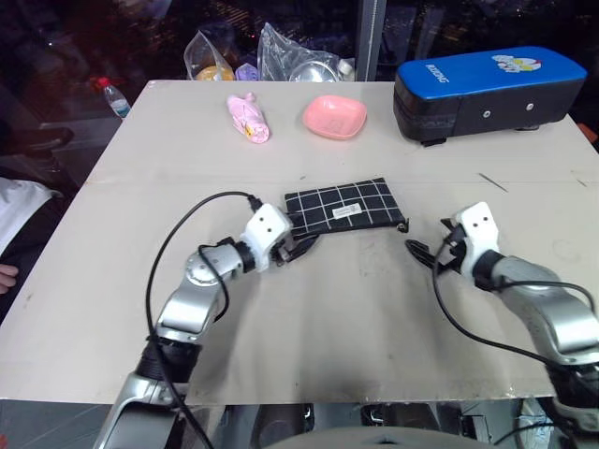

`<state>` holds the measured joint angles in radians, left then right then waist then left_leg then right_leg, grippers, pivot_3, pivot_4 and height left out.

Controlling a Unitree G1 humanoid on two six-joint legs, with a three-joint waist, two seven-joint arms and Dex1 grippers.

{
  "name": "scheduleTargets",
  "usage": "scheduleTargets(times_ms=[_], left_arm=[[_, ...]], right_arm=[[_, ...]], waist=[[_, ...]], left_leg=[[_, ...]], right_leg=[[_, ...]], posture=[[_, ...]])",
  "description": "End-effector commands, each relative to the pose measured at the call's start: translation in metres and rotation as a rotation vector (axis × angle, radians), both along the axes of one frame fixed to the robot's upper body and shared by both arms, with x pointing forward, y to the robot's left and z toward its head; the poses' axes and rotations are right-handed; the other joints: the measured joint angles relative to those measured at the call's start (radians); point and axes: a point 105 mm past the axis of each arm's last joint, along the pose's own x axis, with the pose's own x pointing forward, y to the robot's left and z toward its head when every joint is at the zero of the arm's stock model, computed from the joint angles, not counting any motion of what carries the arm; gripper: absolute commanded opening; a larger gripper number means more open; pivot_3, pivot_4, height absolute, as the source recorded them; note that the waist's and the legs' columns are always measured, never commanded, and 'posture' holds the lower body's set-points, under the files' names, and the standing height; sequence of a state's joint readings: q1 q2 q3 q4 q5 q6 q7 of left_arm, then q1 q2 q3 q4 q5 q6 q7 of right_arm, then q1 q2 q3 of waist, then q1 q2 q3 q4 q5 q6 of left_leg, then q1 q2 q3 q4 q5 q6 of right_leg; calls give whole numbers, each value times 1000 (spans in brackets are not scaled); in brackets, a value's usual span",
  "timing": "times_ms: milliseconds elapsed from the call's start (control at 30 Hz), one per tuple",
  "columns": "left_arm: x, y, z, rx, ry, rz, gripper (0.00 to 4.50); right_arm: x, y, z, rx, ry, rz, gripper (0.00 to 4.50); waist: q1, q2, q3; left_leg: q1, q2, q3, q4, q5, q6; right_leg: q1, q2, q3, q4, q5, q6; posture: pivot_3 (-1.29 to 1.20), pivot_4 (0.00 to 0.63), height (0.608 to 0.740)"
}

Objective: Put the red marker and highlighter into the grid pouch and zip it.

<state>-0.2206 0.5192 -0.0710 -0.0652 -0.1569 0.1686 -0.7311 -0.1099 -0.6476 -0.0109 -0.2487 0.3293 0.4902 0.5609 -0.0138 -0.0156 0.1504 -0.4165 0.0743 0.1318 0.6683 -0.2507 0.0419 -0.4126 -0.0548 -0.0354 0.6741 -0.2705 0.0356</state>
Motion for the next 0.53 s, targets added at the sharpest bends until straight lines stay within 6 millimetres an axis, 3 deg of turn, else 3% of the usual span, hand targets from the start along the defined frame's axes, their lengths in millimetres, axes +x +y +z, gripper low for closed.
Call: scheduleTargets(times_ms=[33, 333, 533], left_arm=[[-32, 6, 9, -63, 31, -62, 4452], [-73, 24, -19, -130, 190, 70, 4452], [-75, 23, -26, -149, 195, 116, 4452]], right_arm=[[-15, -21, 9, -9, -80, 146, 4500], [-26, -77, -1, 29, -127, 201, 4500], [-19, -85, -6, 95, -107, 229, 4500]], waist=[[-1, 0, 0], [3, 0, 0], [3, 1, 0]], left_leg=[[0, 0, 0, 0, 0, 0], [3, 1, 0, 0, -2, 4], [3, 0, 0, 0, -2, 4]], right_leg=[[0, 0, 0, 0, 0, 0], [3, 0, 0, -1, 0, 0], [3, 0, 1, -1, 0, -1]], posture=[[0, 150, 740], [0, 150, 740], [0, 150, 740]])
